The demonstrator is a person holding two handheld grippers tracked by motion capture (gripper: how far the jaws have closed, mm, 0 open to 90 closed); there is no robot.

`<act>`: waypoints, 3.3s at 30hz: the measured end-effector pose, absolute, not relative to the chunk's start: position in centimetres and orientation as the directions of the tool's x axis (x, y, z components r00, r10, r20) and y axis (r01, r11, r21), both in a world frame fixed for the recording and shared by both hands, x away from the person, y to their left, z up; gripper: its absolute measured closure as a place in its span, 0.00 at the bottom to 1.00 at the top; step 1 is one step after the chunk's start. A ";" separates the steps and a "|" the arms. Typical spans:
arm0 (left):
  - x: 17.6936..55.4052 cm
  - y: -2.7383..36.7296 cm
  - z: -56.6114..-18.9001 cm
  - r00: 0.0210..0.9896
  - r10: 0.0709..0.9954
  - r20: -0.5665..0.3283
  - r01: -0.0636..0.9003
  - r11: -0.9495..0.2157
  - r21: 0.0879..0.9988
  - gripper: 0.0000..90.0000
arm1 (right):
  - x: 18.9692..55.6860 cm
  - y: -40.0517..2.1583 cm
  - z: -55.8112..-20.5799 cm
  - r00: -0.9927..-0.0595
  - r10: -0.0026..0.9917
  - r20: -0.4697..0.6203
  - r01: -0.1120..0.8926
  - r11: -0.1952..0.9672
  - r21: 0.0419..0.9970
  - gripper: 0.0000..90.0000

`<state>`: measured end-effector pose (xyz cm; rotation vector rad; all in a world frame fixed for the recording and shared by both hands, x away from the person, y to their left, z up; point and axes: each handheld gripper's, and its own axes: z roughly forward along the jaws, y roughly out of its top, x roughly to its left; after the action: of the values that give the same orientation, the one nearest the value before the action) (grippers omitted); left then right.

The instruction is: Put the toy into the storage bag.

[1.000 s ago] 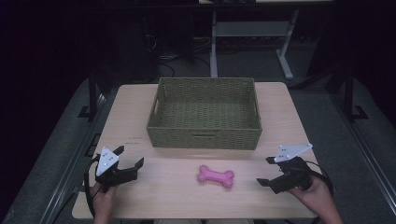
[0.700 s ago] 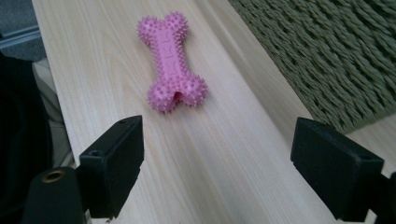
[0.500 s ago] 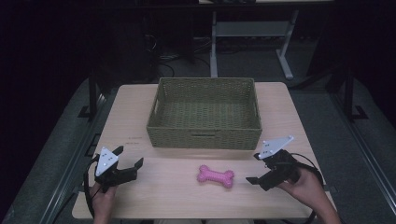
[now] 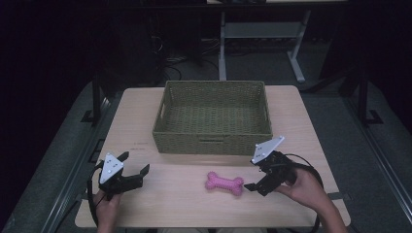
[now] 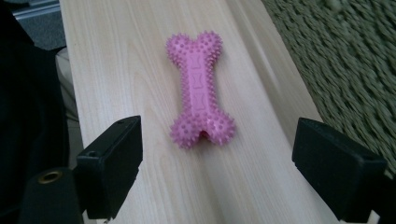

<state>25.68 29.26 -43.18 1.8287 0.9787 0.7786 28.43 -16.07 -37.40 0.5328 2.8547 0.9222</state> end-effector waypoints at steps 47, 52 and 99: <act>25.7 29.4 -43.1 0.486 0.867 0.106 0.300 -0.279 0.912 0.15 | 31.9 -7.0 -42.8 -0.981 0.187 0.052 0.193 0.919 0.343 0.48; 25.7 29.5 -43.1 0.485 0.868 0.105 0.301 -0.279 0.912 0.15 | 32.0 -6.9 -43.0 -0.982 0.183 0.051 0.189 0.923 0.336 0.51; 25.6 29.5 -43.1 0.483 0.869 0.110 0.297 -0.281 0.913 0.15 | 33.1 -8.5 -39.4 -0.987 0.138 0.079 0.159 0.899 0.409 0.64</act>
<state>25.61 29.52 -43.12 1.8165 0.9813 0.7858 33.13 -8.50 -39.45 0.2432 3.1074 0.6758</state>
